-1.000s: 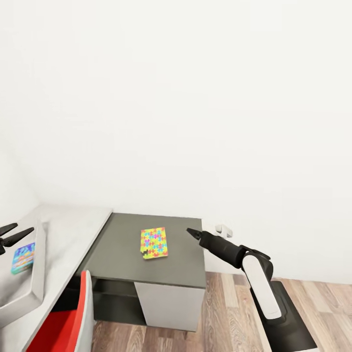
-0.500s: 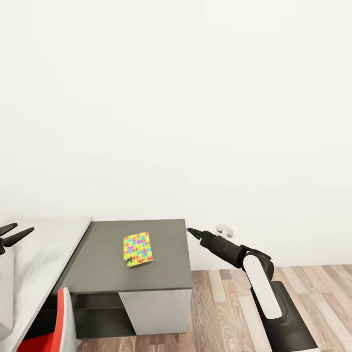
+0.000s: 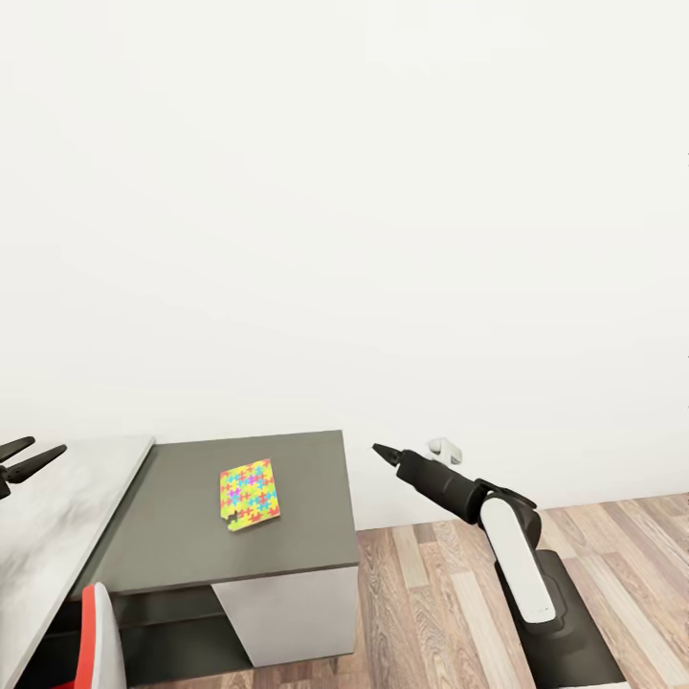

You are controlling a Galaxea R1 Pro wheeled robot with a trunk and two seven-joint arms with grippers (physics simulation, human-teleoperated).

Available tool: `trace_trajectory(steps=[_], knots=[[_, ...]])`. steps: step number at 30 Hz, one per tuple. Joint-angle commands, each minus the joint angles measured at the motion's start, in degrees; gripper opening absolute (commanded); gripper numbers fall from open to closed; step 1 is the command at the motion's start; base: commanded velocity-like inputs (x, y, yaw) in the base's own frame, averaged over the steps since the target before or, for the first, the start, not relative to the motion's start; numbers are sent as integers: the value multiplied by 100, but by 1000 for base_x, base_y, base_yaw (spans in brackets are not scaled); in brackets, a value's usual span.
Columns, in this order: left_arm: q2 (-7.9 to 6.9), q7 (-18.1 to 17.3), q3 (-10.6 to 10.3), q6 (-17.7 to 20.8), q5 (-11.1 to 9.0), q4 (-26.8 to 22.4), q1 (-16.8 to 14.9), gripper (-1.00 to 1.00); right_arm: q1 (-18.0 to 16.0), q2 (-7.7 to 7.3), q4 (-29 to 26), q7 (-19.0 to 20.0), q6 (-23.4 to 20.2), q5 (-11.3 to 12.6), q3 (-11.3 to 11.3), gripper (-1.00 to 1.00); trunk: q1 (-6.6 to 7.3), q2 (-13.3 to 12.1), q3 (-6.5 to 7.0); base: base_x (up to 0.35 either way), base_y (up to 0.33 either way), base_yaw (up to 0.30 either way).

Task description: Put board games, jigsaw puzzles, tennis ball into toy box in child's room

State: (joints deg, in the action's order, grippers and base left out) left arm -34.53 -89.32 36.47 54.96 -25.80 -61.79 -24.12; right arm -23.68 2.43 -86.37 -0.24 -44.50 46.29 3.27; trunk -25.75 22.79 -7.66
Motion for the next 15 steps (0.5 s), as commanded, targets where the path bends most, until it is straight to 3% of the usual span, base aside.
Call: trace_trajectory(steps=[1, 8, 15], knots=[[-1, -25, 0, 62, 6, 0, -5, 100, -5, 3, -7, -2, -25, 3, -10, 100, -4, 12, -12, 0, 0, -7], [-1, -24, 0, 61, 9, 0, -5, 100, -5, 8, -12, -2, -24, 19, -34, 100, -4, 12, -9, 0, 0, -11], [-1, -23, 0, 59, 10, 0, -5, 100, -5, 4, -3, -2, -24, 20, -37, 100, -4, 12, 29, 5, -2, -165]])
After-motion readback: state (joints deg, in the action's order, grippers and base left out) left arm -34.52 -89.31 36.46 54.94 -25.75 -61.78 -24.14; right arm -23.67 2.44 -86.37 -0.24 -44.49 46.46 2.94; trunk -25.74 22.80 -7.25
